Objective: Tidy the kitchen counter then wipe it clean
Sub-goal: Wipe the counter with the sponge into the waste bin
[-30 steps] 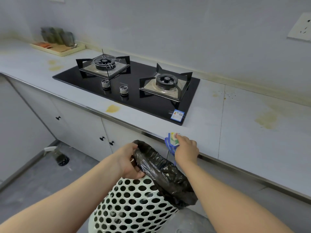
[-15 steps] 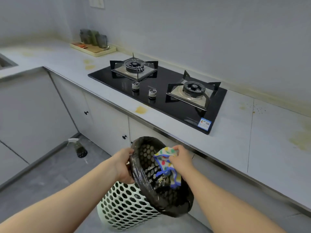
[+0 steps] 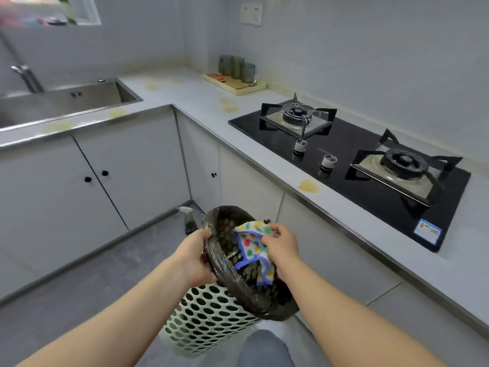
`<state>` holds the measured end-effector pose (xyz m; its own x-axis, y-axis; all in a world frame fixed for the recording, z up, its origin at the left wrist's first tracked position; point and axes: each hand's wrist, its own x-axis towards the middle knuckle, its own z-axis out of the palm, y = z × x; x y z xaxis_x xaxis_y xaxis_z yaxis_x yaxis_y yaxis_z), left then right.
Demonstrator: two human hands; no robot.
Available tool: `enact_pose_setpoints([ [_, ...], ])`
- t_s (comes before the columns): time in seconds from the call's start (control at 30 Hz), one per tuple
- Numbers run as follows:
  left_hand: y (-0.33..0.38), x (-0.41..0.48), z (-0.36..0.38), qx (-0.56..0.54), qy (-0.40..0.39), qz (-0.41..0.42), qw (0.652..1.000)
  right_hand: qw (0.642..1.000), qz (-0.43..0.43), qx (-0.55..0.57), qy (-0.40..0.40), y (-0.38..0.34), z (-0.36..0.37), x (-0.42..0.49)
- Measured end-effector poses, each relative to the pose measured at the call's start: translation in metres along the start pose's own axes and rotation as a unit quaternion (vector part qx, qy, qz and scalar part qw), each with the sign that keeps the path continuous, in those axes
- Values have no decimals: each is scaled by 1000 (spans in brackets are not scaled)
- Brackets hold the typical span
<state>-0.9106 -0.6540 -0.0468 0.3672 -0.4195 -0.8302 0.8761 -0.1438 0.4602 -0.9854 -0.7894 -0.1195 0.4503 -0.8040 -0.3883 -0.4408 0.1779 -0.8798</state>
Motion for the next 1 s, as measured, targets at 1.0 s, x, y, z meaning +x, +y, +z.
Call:
enact_pose_setpoints([
  [1.0, 220, 44, -377, -336, 364, 127, 860, 850, -17, -172, -498, -117, 546, -10],
])
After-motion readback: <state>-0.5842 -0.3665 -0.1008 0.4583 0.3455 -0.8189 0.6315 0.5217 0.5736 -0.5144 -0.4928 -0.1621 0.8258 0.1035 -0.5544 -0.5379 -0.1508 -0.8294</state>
